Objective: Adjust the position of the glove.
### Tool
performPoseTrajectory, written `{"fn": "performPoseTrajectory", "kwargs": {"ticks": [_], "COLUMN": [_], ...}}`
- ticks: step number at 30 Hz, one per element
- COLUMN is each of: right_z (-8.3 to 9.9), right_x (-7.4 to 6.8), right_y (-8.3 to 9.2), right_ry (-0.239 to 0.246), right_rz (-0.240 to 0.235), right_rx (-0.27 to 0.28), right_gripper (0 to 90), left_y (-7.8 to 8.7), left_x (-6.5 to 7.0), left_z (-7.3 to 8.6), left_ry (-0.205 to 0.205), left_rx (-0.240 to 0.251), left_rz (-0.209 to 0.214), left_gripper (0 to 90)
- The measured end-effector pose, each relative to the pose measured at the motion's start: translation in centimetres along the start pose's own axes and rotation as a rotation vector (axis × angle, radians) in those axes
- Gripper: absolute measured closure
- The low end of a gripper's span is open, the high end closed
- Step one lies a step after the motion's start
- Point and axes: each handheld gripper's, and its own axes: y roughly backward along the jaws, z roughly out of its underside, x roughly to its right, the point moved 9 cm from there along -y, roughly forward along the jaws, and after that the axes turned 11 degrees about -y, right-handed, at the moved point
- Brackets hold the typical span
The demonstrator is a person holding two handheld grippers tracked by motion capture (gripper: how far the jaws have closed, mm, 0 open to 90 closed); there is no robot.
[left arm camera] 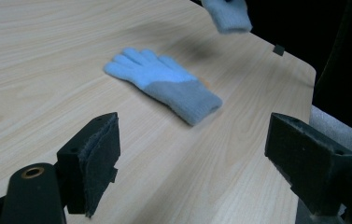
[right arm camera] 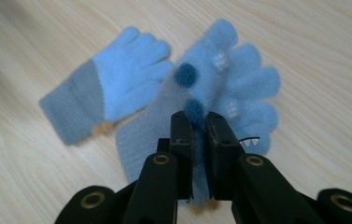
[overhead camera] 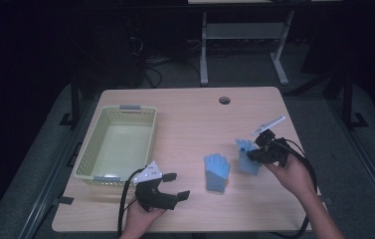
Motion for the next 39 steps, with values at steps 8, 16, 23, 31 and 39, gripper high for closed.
{"fn": "performPoseTrajectory", "kwargs": {"ticks": [8,16,23,31,39], "right_z": [-0.8,-1.9,-1.9,-1.8,-1.5], "right_x": [-2.0,-4.1,-6.2,-7.1,-8.1], "right_y": [-0.1,-0.7,-2.2,-3.3,-4.4], "right_ry": [0.024,0.053,0.088,0.087,0.092], "right_rz": [-0.036,-0.073,-0.096,-0.121,-0.144], "right_rx": [0.002,0.020,-0.025,-0.033,-0.054], "right_gripper": [82.8,82.7,82.4,82.2,81.9], "left_y": [0.0,-0.2,0.0,0.3,0.2], "left_x": [-0.1,-0.1,-0.1,-0.1,-0.1], "left_z": [-0.1,0.0,-0.1,-0.2,-0.2], "left_ry": [0.003,-0.004,0.007,0.005,0.007], "left_rx": [0.006,0.000,0.009,0.018,0.017], "left_rz": [-0.004,-0.001,0.003,-0.004,0.000], "left_gripper": [17.8,18.0,18.1,18.1,18.1]}}
